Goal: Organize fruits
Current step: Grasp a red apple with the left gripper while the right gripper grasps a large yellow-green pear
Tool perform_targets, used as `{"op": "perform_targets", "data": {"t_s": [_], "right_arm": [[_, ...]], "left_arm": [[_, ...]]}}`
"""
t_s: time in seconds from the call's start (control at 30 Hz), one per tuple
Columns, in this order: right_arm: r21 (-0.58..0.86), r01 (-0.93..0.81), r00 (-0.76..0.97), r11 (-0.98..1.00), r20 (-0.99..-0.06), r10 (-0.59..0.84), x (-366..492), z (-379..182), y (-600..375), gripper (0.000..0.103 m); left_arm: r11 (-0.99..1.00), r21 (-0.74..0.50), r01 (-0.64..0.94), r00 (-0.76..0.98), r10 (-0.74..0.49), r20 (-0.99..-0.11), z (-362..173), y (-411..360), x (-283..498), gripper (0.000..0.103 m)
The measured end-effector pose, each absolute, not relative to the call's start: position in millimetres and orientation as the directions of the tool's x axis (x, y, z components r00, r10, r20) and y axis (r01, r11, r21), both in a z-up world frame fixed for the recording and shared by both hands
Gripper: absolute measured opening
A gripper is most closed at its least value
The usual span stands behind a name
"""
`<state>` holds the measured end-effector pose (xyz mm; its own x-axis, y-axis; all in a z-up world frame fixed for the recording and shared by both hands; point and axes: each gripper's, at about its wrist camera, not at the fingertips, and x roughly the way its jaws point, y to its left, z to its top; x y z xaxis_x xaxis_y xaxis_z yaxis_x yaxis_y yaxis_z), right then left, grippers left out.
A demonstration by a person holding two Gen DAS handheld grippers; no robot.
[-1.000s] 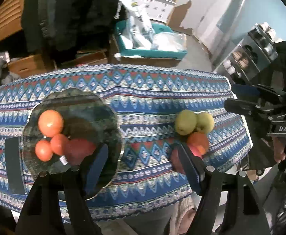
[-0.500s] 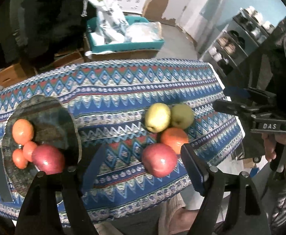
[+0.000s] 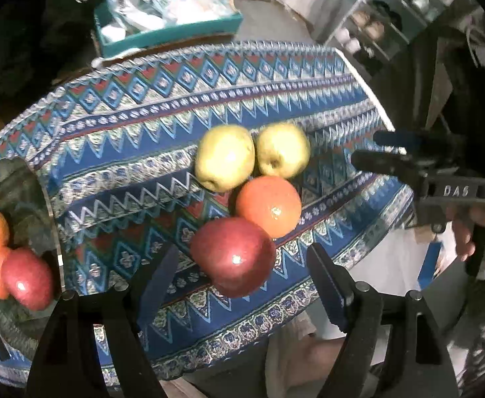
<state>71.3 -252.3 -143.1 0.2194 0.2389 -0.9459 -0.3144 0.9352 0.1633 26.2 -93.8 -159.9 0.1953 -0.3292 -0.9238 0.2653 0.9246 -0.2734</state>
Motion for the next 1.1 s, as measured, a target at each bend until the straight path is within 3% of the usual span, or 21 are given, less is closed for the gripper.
{"op": "perform_targets", "data": {"t_s": [0.57,0.73,1.1], "right_arm": [[0.154,-0.289,0.169,0.945,-0.963,0.209,77.3,-171.8,-263.6,0.080],[0.155,-0.293,0.166,0.943,-0.964,0.210,78.3,-174.9,-260.4,0.080],[0.187,-0.295,0.147,0.937,-0.960,0.237,88.0,-186.3,-253.7,0.080]], "left_arm": [[0.929,-0.203,0.308,0.140,-0.256,-0.957,-204.6,-115.0,30.5,0.085],[0.926,-0.159,0.344,0.120,-0.211,-0.970,-222.5,-124.6,31.1,0.085],[0.909,-0.172,0.379,0.117,-0.231,-0.966,-232.7,-131.1,36.9,0.081]]}}
